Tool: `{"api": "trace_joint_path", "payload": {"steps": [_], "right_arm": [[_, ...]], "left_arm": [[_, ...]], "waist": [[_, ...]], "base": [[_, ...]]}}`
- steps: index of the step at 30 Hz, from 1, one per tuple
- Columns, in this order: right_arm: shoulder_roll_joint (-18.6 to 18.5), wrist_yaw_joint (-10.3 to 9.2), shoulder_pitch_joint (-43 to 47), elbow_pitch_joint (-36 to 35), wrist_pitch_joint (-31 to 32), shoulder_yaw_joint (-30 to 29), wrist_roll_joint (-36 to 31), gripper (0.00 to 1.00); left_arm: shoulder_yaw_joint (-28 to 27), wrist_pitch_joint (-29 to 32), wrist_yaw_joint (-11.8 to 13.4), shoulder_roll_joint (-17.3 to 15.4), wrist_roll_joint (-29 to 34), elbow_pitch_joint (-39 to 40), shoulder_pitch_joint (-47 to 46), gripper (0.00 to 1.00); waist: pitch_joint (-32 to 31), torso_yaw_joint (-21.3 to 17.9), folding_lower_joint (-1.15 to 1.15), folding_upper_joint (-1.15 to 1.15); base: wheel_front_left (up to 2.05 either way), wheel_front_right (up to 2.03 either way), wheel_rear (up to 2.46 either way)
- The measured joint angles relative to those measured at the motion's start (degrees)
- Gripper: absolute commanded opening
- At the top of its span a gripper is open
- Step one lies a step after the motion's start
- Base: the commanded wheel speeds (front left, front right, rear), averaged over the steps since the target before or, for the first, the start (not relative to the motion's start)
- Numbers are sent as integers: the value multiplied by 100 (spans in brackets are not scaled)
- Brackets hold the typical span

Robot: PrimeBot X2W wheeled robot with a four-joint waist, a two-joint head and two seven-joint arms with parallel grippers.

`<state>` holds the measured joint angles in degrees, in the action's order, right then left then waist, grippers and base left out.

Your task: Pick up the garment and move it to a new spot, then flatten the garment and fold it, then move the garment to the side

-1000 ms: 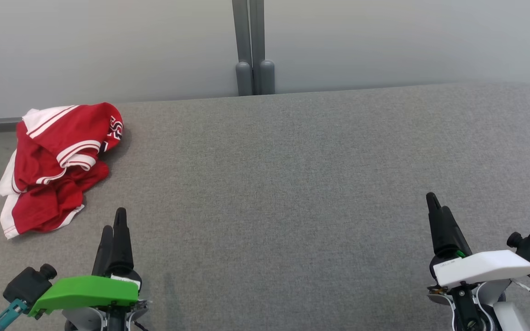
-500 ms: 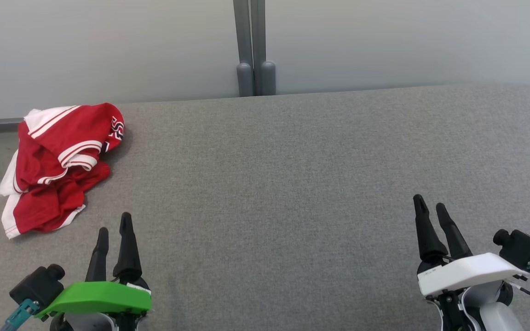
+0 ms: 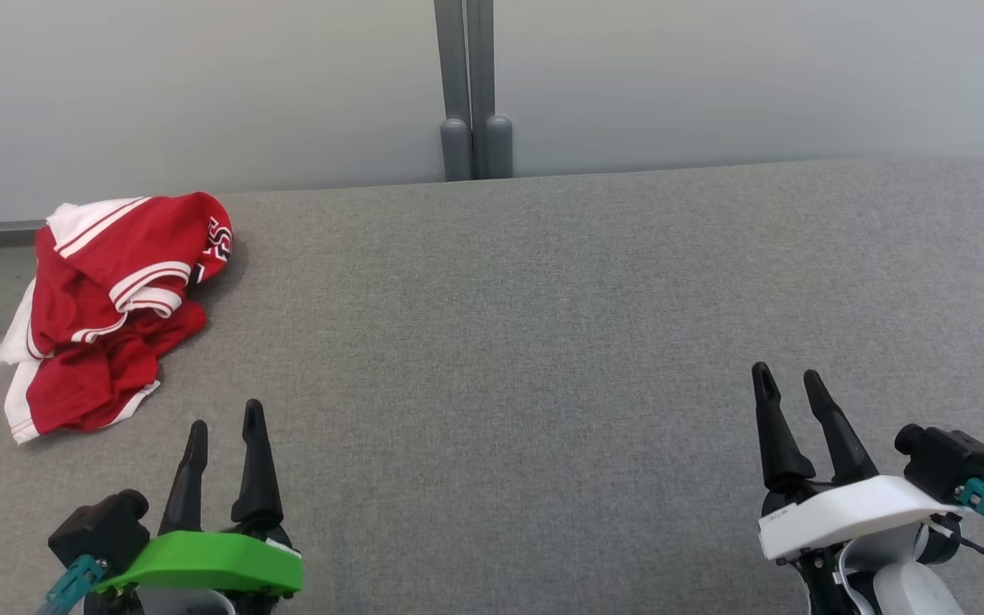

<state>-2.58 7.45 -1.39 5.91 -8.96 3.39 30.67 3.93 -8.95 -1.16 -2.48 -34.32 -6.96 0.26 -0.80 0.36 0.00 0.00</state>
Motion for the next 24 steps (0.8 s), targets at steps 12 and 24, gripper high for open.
{"api": "trace_joint_path", "payload": {"steps": [12, 24], "right_arm": [[-3, 0, 31, -7, -170, 92, -664, 100], [-8, 1, 58, -1, -315, 199, -1282, 100]], "left_arm": [[70, -172, 40, -4, 632, -98, 40, 100], [172, -326, 74, -10, 1093, -213, 68, 100]], "waist": [[-14, 16, 0, 0], [-26, 38, 0, 0]], "base": [[0, 0, 0], [0, 0, 0]]}}
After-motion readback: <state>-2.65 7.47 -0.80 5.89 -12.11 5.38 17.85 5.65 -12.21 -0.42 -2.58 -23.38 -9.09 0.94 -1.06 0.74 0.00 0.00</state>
